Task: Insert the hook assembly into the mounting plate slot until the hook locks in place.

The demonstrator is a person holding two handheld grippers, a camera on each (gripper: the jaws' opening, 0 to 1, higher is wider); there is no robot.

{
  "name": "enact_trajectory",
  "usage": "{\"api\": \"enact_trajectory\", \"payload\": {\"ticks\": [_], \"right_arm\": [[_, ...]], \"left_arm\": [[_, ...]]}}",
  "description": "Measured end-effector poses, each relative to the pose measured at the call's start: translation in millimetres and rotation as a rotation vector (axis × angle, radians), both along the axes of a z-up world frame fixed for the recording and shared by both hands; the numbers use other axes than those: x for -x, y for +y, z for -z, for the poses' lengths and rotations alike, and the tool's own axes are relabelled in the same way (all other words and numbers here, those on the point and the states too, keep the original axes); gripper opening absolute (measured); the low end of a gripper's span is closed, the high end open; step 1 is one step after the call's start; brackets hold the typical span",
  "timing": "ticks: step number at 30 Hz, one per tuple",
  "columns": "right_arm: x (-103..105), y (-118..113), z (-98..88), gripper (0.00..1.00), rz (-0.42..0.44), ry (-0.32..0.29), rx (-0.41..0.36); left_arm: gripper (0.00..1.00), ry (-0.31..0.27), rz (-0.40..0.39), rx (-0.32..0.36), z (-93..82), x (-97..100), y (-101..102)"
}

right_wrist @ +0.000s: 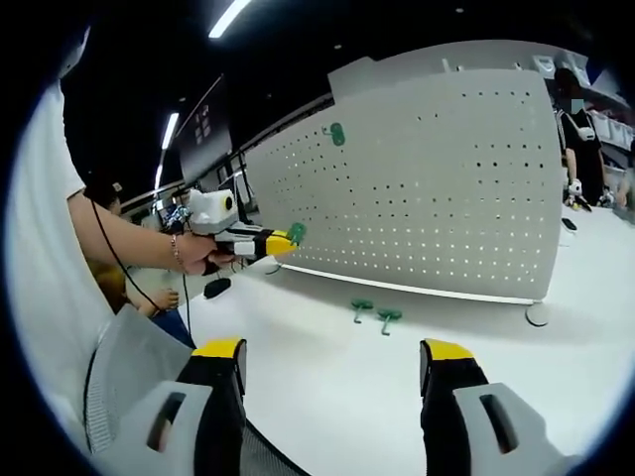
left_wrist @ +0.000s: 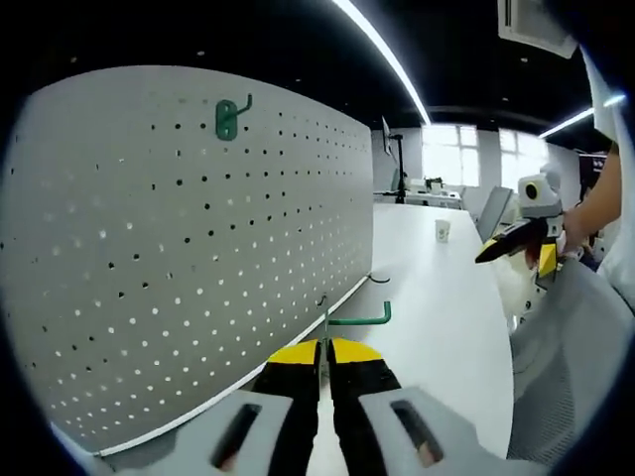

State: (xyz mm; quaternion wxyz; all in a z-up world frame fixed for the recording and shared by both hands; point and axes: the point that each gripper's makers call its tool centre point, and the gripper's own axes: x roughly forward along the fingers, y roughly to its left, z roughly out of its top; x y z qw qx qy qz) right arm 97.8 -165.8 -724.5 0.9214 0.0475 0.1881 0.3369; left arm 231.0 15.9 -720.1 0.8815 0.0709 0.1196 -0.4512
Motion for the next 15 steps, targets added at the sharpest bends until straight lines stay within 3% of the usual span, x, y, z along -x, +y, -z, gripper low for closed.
{"api": "enact_trajectory", "payload": {"ticks": [9,15], "right_arm": [[4,5,-6.1,0.68,-0.007,-0.012,-0.011],[4,7,-11.2,0.68,-0.008,-0.026,-0.014]], "left_arm": [[0.02,-0.012,-0.03,0.057,-10.3,17.7,4],[0.02,-0.037,-0.047,0.106,-26.1,29.5,3]]}}
